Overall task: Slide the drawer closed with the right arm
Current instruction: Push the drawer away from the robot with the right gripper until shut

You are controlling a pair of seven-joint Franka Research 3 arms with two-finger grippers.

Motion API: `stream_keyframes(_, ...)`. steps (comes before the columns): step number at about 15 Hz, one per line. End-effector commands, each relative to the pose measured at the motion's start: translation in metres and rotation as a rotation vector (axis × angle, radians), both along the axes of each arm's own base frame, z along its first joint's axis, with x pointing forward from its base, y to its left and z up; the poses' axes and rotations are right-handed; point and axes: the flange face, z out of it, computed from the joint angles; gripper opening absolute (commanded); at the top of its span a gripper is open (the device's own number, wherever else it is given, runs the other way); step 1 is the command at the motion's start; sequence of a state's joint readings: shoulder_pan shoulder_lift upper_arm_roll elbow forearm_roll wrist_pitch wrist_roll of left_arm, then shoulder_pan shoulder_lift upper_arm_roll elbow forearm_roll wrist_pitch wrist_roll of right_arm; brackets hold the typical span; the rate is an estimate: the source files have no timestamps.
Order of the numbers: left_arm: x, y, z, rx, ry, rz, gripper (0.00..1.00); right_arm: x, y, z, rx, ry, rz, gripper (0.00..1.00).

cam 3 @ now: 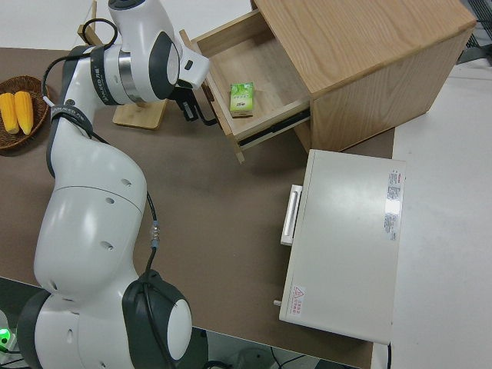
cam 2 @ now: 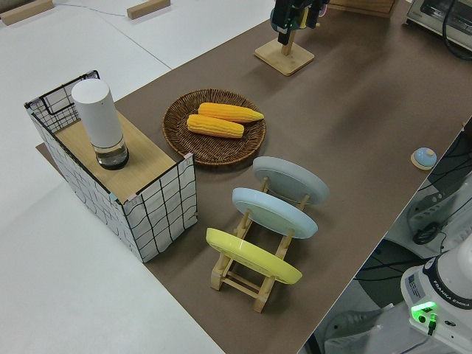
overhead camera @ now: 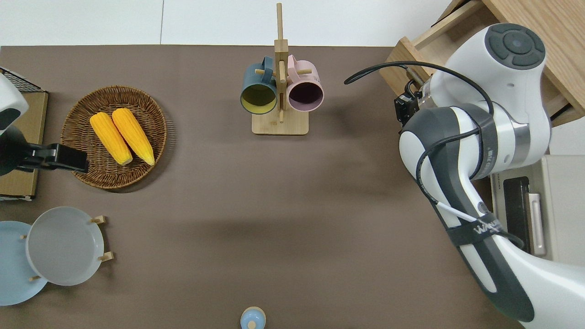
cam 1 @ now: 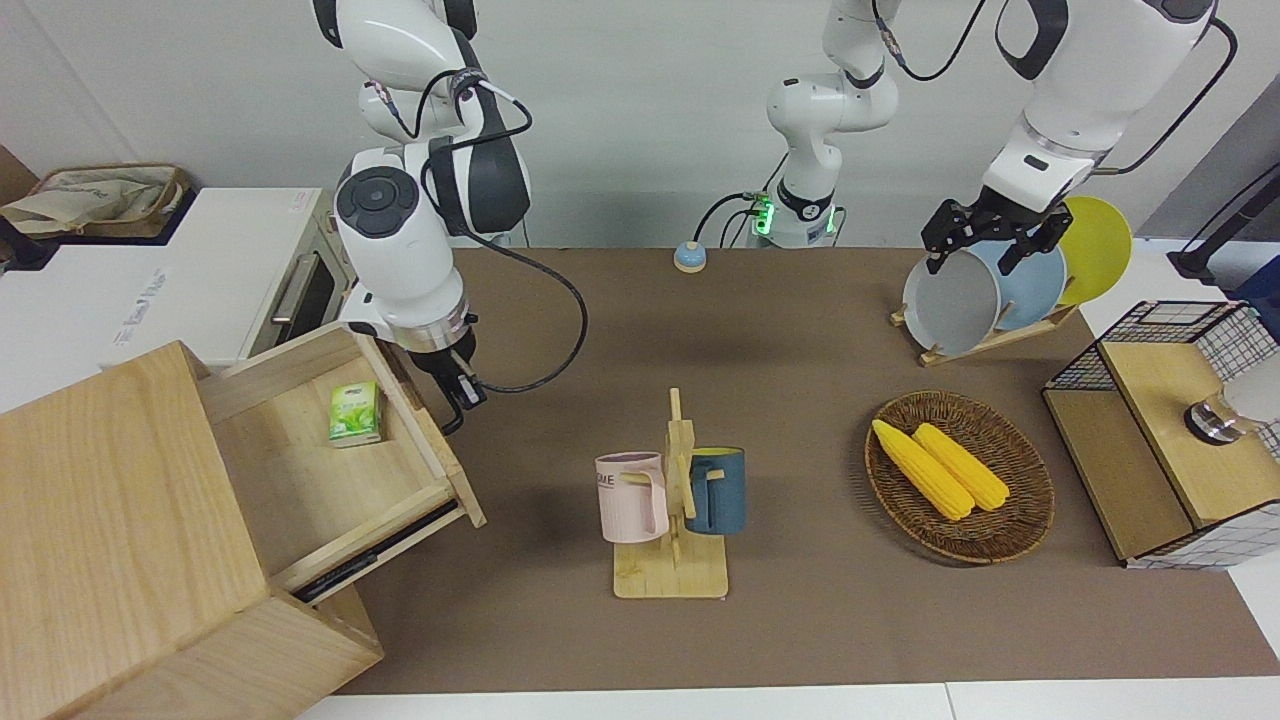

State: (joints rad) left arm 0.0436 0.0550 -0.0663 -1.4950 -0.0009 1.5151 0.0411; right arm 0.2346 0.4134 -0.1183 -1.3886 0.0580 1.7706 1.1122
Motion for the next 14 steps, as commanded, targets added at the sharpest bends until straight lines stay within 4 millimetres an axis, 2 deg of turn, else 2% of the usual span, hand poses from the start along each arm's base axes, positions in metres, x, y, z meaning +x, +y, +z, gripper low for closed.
stream_keyframes(1, -0.003, -0.002, 0.006, 0.019, 0.003, 0.005, 0.99, 0.012, -0.024, -0.003, -0.005, -0.012, 0.026, 0.000)
stream_keyframes(10, -0.003, -0.002, 0.006, 0.019, 0.003, 0.005, 0.99, 0.017, -0.087, -0.005, -0.020, -0.010, 0.146, 0.000)
stream_keyframes(14, -0.003, -0.002, 0.006, 0.019, 0.003, 0.005, 0.99, 0.019, -0.097, -0.004, -0.068, -0.013, 0.203, 0.000)
